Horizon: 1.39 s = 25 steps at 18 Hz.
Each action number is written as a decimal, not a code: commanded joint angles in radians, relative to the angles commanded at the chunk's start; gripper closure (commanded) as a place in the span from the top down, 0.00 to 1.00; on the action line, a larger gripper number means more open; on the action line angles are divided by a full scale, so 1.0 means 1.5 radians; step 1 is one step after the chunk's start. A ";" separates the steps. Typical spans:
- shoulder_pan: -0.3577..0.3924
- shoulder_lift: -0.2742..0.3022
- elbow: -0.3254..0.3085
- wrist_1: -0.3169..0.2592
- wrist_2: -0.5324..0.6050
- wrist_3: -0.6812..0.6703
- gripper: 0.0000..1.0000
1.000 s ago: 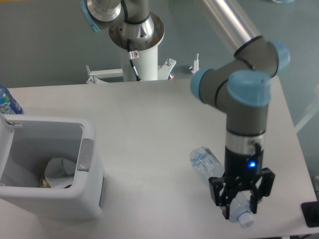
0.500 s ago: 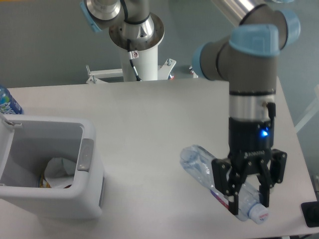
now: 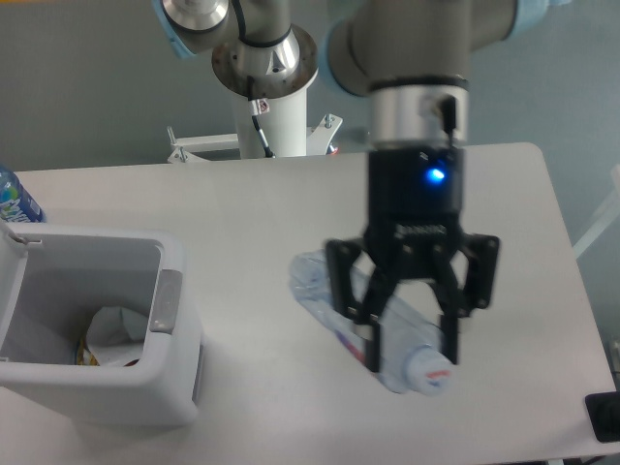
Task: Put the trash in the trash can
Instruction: 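Carry the held bottle over the trash bin, then lower the bottle into the bin and open the gripper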
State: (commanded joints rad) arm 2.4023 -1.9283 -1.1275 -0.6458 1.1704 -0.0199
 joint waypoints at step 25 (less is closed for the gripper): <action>-0.117 0.042 -0.057 0.000 0.001 -0.002 0.24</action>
State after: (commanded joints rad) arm 2.2273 -1.8653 -1.2134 -0.6458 1.1720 -0.0230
